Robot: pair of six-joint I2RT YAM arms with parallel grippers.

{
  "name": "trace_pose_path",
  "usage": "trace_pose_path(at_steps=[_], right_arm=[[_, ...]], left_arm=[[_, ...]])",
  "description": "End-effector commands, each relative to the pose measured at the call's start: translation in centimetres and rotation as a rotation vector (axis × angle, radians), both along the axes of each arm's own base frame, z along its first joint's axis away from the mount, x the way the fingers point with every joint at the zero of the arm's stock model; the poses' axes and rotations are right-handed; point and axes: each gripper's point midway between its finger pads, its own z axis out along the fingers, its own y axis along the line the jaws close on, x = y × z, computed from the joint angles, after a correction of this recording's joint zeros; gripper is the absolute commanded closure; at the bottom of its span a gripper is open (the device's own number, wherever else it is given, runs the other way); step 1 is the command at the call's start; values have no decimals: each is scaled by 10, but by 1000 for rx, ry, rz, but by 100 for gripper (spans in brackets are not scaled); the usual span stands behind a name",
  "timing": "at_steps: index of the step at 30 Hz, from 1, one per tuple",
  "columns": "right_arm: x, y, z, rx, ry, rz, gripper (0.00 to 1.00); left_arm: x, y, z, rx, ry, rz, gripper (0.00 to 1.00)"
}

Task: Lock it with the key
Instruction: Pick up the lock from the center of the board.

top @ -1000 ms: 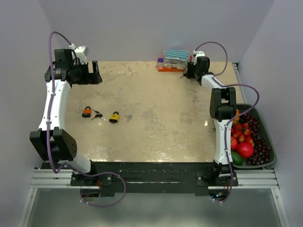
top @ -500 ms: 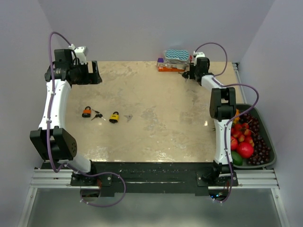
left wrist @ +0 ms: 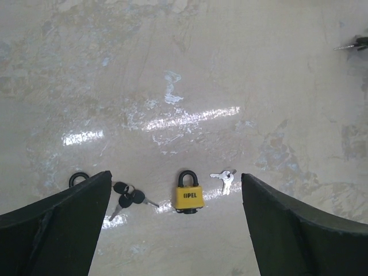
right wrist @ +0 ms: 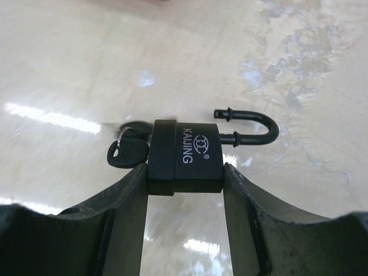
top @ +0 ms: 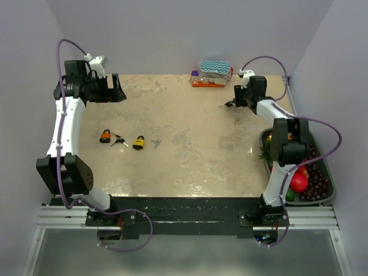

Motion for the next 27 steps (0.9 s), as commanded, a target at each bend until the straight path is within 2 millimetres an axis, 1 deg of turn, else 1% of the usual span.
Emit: trace_pose_path(at_steps=[1, 2, 3, 5, 6, 8, 9, 10, 11, 12, 13, 14, 15, 16, 18, 19, 20, 21, 22, 23, 24, 25, 27], right_arm=[[-30, 36, 87, 12, -209, 288, 100], [-43, 50, 94, 40, -217, 386, 100], [-54, 56, 110, 9, -257, 452, 100], [-76, 70, 109, 6, -247, 542, 100], [-84, 75, 123, -26, -289, 587, 100], [-103, 88, 120, -33, -288, 662, 100], [-112, 97, 124, -49, -308, 730, 100], [-125, 110, 130, -59, -326, 786, 100], [-136, 118, 130, -67, -319, 834, 100], [-145, 127, 131, -103, -341, 904, 100], [-161, 143, 135, -116, -360, 970, 100], [-172, 149, 133, -127, -354, 1016, 100], [-179, 156, 134, -169, -382, 1071, 100], [-193, 171, 132, -172, -393, 1138, 100], [-211, 182, 136, -210, -429, 1224, 100], [-223, 194, 136, -205, -438, 1275, 100], [-231, 198, 141, -211, -461, 1299, 100], [-237, 204, 144, -227, -487, 1333, 100], [-246, 212, 145, -222, -504, 1372, 100], [-253, 214, 153, -231, -537, 1387, 100], [-258, 218, 155, -248, -562, 1414, 100], [-267, 225, 158, -252, -582, 1448, 100], [-279, 229, 164, -278, -633, 1495, 100]], left_arm=[[2, -13, 13, -61, -75, -75, 1], [-1, -19, 13, -76, -85, -109, 1], [-1, -20, 12, -82, -87, -123, 1], [-4, -28, 7, -90, -86, -187, 1], [-6, -30, 5, -97, -80, -206, 1], [-13, -42, -1, -131, -72, -293, 1], [-15, -45, -3, -139, -76, -319, 1], [-19, -50, -3, -153, -90, -363, 1], [-22, -53, -8, -159, -95, -385, 1], [-25, -56, -10, -162, -102, -409, 2], [-27, -58, -13, -150, -119, -441, 4], [-32, -62, -17, -163, -122, -471, 6], [-35, -64, -20, -166, -129, -491, 10], [-37, -69, -23, -154, -142, -532, 11], [-41, -72, -37, -135, -130, -556, 14], [-42, -76, -42, -106, -142, -589, 14], [-46, -79, -48, -104, -142, -613, 14], [-49, -83, -50, -102, -156, -639, 13], [-52, -88, -44, -110, -208, -690, 12], [-57, -92, -50, -125, -211, -709, 11], [-60, -96, -49, -136, -225, -726, 9], [-66, -106, -47, -158, -245, -772, 9], [-74, -118, -46, -169, -250, -828, 8]])
